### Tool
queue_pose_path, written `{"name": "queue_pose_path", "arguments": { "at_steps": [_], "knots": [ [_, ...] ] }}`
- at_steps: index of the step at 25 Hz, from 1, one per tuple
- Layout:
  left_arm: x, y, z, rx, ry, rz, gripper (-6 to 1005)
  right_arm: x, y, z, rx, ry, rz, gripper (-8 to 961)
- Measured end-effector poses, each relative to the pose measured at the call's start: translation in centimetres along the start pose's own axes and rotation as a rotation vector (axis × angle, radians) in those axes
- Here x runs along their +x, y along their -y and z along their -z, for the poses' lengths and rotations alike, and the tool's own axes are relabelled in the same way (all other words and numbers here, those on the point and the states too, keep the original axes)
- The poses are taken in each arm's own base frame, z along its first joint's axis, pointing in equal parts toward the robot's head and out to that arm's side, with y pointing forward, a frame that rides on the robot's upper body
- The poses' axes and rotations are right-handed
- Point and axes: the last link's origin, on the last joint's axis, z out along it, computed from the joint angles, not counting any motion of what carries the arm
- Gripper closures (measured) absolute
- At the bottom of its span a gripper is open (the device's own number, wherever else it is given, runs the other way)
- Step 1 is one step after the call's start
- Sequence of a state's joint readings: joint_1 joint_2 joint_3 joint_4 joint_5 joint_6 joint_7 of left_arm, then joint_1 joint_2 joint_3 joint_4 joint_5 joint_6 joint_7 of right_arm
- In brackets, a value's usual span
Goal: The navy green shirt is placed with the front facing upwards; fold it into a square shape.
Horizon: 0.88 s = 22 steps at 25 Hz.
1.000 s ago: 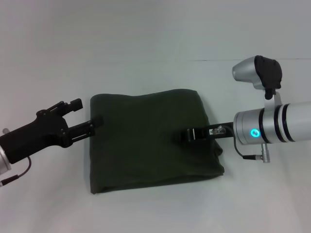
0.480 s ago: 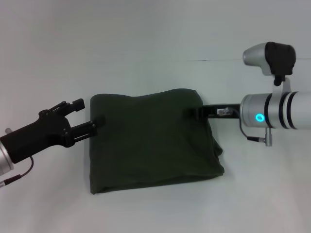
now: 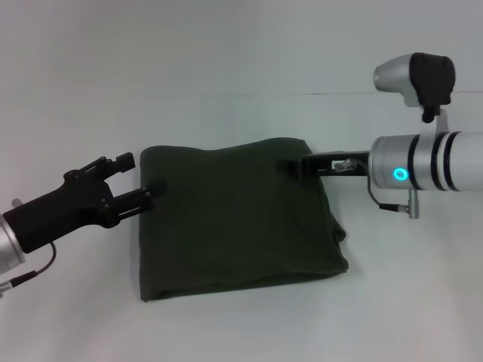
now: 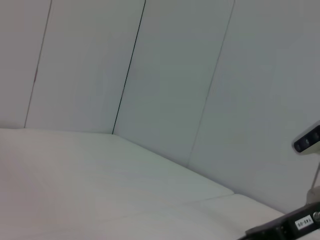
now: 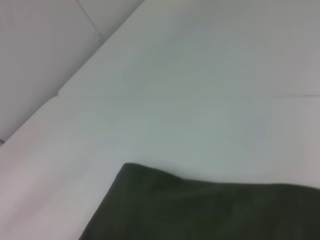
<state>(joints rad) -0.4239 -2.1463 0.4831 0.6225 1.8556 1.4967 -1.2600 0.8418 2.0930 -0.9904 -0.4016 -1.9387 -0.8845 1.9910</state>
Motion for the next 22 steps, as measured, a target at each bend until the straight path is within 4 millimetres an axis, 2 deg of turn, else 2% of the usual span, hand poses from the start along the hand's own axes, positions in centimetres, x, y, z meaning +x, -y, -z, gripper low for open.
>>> {"name": "queue_pose_path", "arguments": {
  "at_steps": [4, 11, 22],
  "knots": [
    [0.0, 0.0, -0.1, -0.002, -0.003, 0.002, 124, 0.7, 0.1, -0.5, 0.027, -0.025, 0.004, 915],
    [0.1, 0.0, -0.2, -0.002, -0.006, 0.002, 124, 1.6, 1.6, -0.9, 0.142, -0.033, 0.015, 915],
    [0.1, 0.5, -0.2, 0.025, 0.0, 0.003, 125, 0.4, 3.2, -0.4, 0.257, 0.037, 0.024, 914]
  ]
}}
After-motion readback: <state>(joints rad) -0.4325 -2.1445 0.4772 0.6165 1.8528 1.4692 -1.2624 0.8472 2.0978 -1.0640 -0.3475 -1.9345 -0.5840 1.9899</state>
